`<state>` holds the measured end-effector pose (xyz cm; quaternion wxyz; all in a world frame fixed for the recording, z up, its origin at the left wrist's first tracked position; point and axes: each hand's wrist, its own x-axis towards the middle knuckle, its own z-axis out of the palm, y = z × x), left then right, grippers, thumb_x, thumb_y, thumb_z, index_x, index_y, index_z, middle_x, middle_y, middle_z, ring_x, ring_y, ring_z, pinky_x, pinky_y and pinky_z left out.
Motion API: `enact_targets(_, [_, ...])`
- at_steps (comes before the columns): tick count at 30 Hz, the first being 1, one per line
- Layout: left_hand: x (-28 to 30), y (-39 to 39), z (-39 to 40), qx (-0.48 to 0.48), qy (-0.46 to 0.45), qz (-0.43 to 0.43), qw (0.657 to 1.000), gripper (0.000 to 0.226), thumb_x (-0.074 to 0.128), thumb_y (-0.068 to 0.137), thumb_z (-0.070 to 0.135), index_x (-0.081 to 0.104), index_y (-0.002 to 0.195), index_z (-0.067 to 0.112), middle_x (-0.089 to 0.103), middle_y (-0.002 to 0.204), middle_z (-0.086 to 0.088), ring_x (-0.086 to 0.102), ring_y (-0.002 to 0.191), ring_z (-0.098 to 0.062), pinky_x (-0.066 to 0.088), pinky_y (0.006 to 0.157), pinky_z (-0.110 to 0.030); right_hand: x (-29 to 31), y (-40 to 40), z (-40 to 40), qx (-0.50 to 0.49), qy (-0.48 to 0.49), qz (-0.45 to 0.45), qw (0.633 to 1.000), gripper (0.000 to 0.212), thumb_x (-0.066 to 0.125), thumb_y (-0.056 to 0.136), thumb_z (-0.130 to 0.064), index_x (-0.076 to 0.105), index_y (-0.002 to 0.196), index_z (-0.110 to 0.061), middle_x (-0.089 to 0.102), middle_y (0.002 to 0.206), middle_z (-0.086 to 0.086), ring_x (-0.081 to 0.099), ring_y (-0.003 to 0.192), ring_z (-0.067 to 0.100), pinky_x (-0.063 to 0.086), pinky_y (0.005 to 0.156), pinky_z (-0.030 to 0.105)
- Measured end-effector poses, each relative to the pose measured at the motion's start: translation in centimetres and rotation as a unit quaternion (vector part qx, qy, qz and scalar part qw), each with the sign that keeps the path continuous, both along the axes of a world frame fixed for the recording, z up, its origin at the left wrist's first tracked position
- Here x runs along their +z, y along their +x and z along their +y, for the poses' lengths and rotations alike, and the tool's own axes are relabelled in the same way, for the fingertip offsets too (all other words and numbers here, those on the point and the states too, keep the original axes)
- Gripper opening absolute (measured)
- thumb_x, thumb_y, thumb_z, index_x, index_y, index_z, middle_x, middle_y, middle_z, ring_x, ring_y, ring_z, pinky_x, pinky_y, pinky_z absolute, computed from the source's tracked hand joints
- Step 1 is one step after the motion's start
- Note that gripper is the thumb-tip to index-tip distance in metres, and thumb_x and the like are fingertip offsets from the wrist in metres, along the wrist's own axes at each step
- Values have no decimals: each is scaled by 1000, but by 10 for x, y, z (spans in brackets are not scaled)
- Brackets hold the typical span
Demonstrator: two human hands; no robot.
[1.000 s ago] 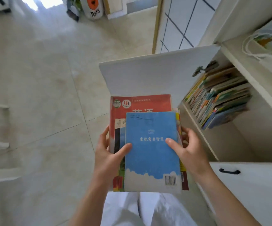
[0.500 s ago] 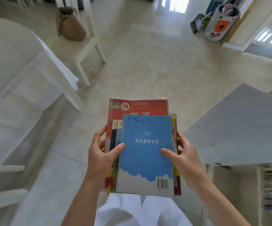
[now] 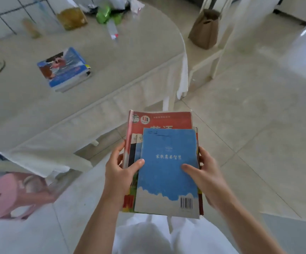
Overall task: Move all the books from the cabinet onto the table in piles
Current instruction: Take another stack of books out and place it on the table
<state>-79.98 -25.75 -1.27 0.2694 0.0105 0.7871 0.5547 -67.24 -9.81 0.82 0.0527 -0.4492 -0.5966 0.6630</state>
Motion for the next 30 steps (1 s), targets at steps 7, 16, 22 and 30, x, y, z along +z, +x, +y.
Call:
enact_targets(7, [-15, -64, -16, 99, -13, -20, 995, 60, 78, 78, 30, 47, 128, 41, 65, 114, 9, 66, 101, -18, 59, 79, -47, -2, -94, 5, 86, -17, -21, 996, 40, 58, 83, 2, 58, 105, -30, 72, 79, -18, 73, 73, 11, 60, 62, 33])
enact_targets(16, [-29, -162, 43, 177, 10, -56, 983, 57, 76, 81, 20, 49, 128, 38, 65, 109, 16, 65, 100, -9, 58, 78, -36, -10, -234, 75, 168, 6, -48, 985, 37, 62, 84, 1, 55, 99, -32, 68, 88, -10, 71, 70, 8, 58, 57, 26])
enact_targets(22, [-20, -228, 61, 250, 10, -27, 968, 63, 76, 82, 19, 45, 133, 40, 65, 119, 9, 67, 100, -15, 60, 71, -35, -3, -332, 103, 264, 47, -44, 962, 34, 62, 82, -1, 57, 103, -27, 67, 87, -6, 70, 81, 18, 58, 72, 39])
enact_targets(30, [-20, -295, 38, 330, 8, -6, 944, 66, 78, 79, 15, 39, 127, 38, 62, 120, 6, 66, 99, -14, 59, 65, -29, -21, -428, 97, 359, 92, 0, 929, 51, 71, 79, -10, 45, 112, -38, 61, 101, -11, 65, 93, 17, 57, 83, 47])
